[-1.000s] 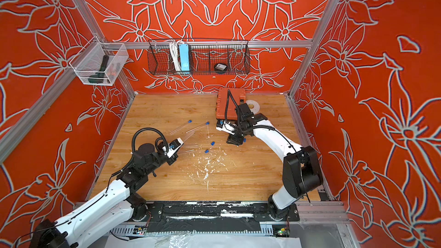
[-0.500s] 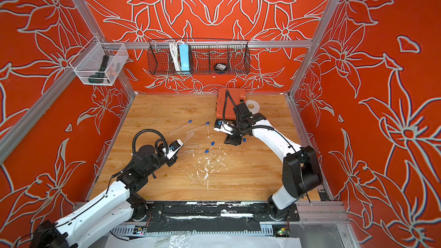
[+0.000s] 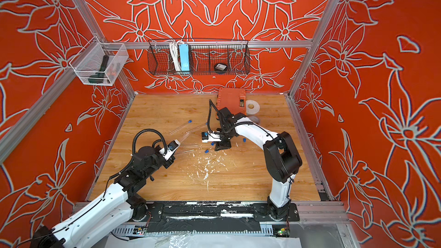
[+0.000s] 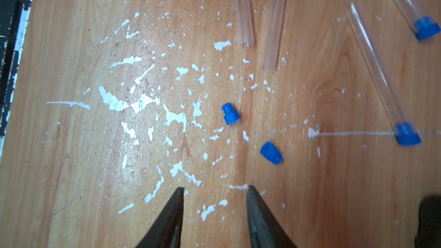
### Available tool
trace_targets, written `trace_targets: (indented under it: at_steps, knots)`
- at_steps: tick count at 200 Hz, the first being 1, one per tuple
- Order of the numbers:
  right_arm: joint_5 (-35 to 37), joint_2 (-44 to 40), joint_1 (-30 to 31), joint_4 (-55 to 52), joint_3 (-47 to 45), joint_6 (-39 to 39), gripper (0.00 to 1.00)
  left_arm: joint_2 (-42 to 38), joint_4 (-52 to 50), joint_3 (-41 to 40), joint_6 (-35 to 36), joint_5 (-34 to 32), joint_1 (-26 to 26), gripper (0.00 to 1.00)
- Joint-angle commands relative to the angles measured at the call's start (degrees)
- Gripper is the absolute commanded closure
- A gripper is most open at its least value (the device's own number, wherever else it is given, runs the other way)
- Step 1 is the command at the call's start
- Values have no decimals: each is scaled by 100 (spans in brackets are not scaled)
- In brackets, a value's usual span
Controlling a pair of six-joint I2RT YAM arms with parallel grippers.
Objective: Insert stoppers into test tubes
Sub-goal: Pick up the stopper from the center of the board.
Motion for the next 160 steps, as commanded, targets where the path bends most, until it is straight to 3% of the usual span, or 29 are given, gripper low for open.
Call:
trace_targets:
  at_steps: [1, 77, 160]
  knots:
    - [-182, 324, 134, -123, 342, -458, 56, -113, -204, -20, -165, -116, 126, 100]
    - [36, 1123, 325, 115, 774, -430, 54, -248, -315, 18, -68, 15, 275, 100]
    - [54, 1541, 474, 234, 849, -309, 62, -261, -456, 146, 60, 66, 325, 100]
